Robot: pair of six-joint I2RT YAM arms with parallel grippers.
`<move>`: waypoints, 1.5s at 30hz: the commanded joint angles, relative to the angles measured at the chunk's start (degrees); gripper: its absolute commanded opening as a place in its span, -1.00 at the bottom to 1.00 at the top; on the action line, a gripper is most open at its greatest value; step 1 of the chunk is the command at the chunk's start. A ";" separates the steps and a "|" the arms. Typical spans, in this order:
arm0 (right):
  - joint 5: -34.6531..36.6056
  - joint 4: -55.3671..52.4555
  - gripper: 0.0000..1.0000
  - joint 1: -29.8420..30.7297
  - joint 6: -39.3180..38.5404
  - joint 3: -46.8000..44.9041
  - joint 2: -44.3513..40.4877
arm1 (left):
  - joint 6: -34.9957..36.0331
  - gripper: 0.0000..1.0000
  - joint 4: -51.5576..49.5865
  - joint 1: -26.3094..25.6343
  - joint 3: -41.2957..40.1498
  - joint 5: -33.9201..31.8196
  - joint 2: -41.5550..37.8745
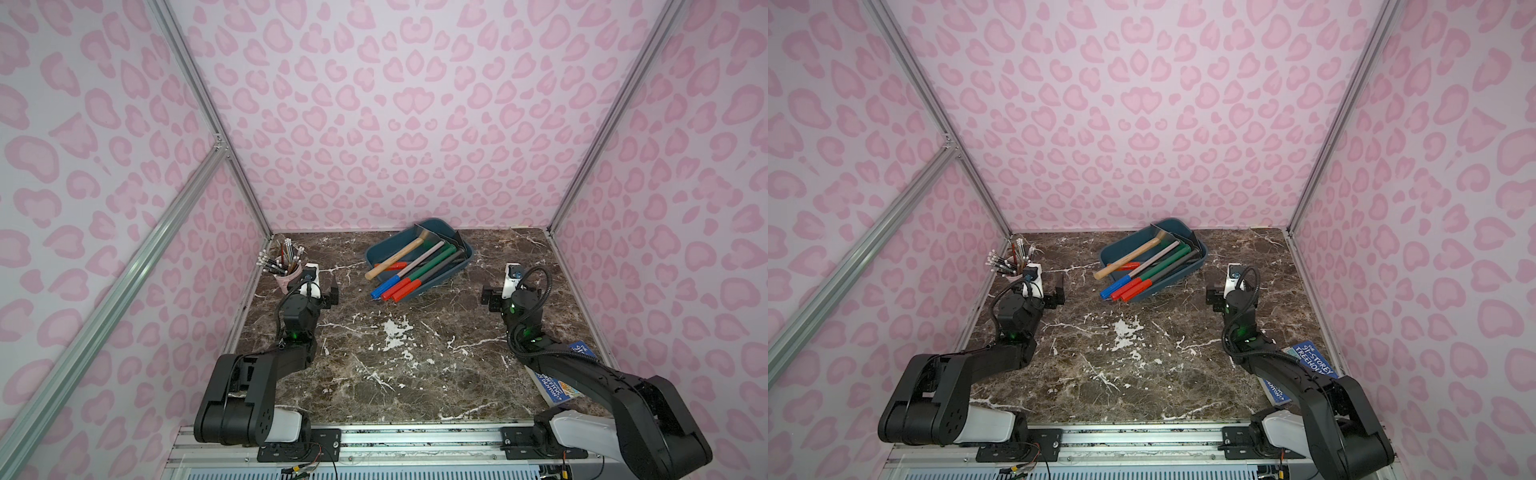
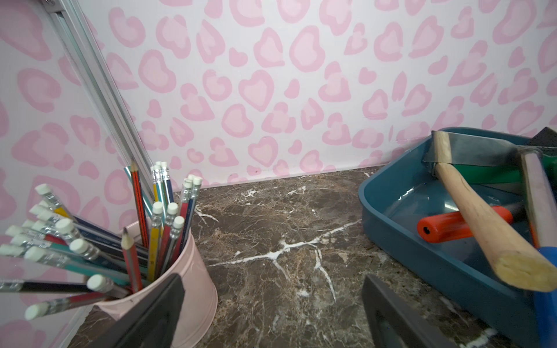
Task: Put the small hoe into the storage box
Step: Reset both arms
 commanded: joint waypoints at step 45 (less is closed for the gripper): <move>-14.86 36.30 0.98 -15.36 0.13 -12.70 17.63 | -2.00 0.92 20.20 -1.35 -5.13 -5.29 5.65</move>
